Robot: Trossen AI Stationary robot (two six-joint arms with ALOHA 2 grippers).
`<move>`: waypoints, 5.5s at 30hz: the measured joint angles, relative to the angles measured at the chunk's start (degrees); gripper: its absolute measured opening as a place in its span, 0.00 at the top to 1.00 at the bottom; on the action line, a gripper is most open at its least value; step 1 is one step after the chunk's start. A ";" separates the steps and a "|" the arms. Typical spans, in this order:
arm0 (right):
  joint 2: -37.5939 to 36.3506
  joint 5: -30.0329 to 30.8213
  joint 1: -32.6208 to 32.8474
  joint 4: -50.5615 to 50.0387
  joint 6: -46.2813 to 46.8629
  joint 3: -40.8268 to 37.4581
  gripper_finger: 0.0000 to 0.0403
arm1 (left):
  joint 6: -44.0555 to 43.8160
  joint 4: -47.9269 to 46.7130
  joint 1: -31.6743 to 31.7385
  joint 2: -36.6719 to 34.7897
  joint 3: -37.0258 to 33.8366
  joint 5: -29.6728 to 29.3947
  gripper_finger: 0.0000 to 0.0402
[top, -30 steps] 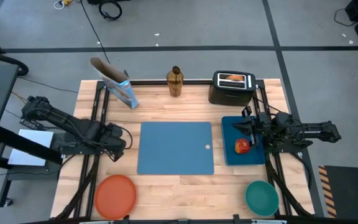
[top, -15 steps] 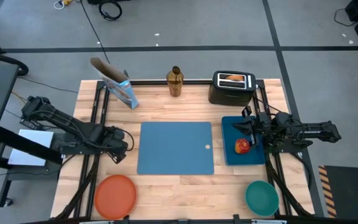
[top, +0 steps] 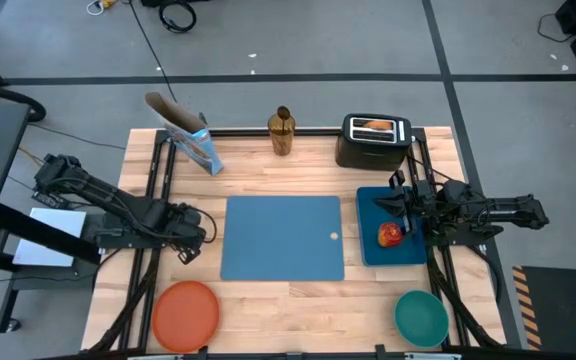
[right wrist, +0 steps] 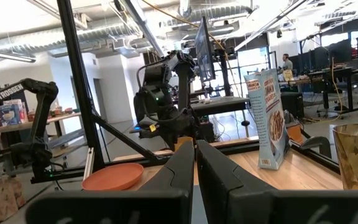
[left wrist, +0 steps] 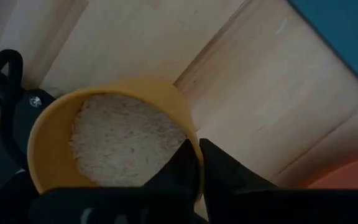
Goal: Arrange a breakfast setting
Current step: Put the yellow cup on the light blue mat
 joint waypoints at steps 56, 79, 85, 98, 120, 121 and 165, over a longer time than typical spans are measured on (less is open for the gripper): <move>70.27 19.10 15.52 28.81 -6.69 25.68 0.93 | 67.50 15.39 11.74 33.40 30.05 0.38 0.96; 96.64 18.30 14.01 30.48 -1.80 36.39 0.52 | 64.45 15.97 11.28 33.75 29.88 0.37 0.77; 102.41 18.00 13.59 27.78 -2.62 41.81 0.26 | 63.55 14.49 11.27 32.24 29.90 0.37 0.66; 113.24 10.49 8.30 27.80 -4.99 52.86 0.02 | 57.27 12.79 5.84 18.22 29.92 -0.53 0.63; 120.69 7.06 6.32 35.72 -7.63 53.94 0.01 | 28.99 18.17 -4.62 9.16 9.02 -19.37 0.63; 120.99 7.07 6.32 37.00 -7.60 54.04 0.01 | 28.45 21.15 -4.41 8.84 6.69 -19.96 0.63; 121.00 3.09 5.25 39.84 -7.38 58.55 0.01 | 44.99 72.28 10.20 8.51 -20.76 -18.99 0.26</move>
